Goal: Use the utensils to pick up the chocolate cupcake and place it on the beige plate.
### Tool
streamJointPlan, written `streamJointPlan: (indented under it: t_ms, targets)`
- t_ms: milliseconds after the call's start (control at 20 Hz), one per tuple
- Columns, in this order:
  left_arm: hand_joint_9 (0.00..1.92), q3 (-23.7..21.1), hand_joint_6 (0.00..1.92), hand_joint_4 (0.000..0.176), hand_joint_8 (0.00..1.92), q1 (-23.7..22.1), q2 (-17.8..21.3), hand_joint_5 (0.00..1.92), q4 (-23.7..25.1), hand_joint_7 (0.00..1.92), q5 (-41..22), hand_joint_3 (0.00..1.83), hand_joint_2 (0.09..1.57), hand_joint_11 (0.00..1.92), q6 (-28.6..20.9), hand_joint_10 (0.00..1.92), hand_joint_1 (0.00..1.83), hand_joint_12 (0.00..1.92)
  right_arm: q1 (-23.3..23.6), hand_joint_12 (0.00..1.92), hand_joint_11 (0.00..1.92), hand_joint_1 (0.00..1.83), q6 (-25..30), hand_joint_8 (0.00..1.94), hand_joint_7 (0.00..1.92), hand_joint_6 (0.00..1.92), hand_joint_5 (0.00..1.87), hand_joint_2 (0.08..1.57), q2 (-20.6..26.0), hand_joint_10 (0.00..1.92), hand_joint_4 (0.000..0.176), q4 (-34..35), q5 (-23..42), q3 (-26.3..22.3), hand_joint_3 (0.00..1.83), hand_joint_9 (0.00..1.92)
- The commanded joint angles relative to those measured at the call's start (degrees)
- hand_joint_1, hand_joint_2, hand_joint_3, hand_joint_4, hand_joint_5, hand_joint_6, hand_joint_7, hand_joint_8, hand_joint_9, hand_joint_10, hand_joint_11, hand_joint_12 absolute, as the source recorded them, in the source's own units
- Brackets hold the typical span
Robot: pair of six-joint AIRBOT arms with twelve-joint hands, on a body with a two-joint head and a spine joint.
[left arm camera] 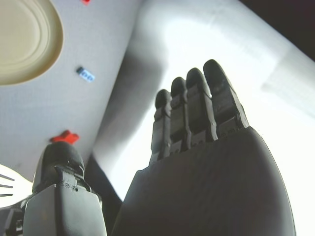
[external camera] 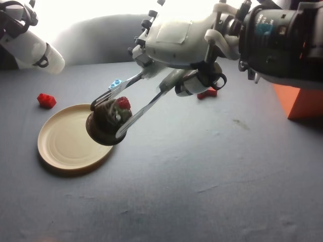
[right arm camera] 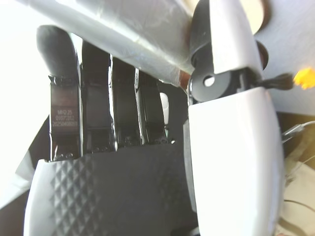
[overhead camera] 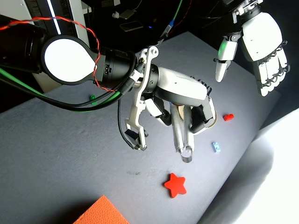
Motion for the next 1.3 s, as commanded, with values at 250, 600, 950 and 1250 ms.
streamJointPlan:
  t_ms: [250,600,950,1250]
  targets:
    - [0.18,0.14,0.01,0.000,0.01,-0.70,0.01,0.19,3.14,0.21,-1.81,0.00,1.04,0.00,0.05,0.01,0.30,0.37,2.70,1.50,0.93,1.47,10.22,1.09,0.88,1.04,0.79,1.13,-1.52,1.29,0.000,-0.14,-7.01,0.21,0.00,0.89]
    - [0.17,0.56,0.00,0.000,0.00,-0.83,-0.28,0.18,2.80,0.20,-1.70,0.00,1.05,0.00,0.20,0.00,0.28,0.33,3.14,1.59,0.88,1.48,11.20,1.20,0.80,1.05,0.74,1.16,-8.44,1.39,0.000,0.06,-12.95,6.43,0.00,0.79]
    - [0.15,1.49,0.00,0.000,0.00,-0.85,-0.75,0.17,2.80,0.17,-1.67,0.00,1.05,0.00,0.55,0.00,0.24,0.30,1.91,1.63,0.85,1.48,-12.41,1.16,0.82,1.01,0.80,1.16,-16.20,1.33,0.000,20.33,-11.68,16.18,0.00,0.82]
    - [0.17,2.12,0.00,0.000,0.00,-0.96,-1.06,0.16,2.81,0.19,-1.66,0.00,1.05,0.00,0.53,0.01,0.25,0.35,-0.89,1.66,0.82,1.48,-18.98,1.16,0.81,0.98,0.83,1.16,-21.49,1.35,0.000,20.33,-9.32,23.13,0.00,0.81]
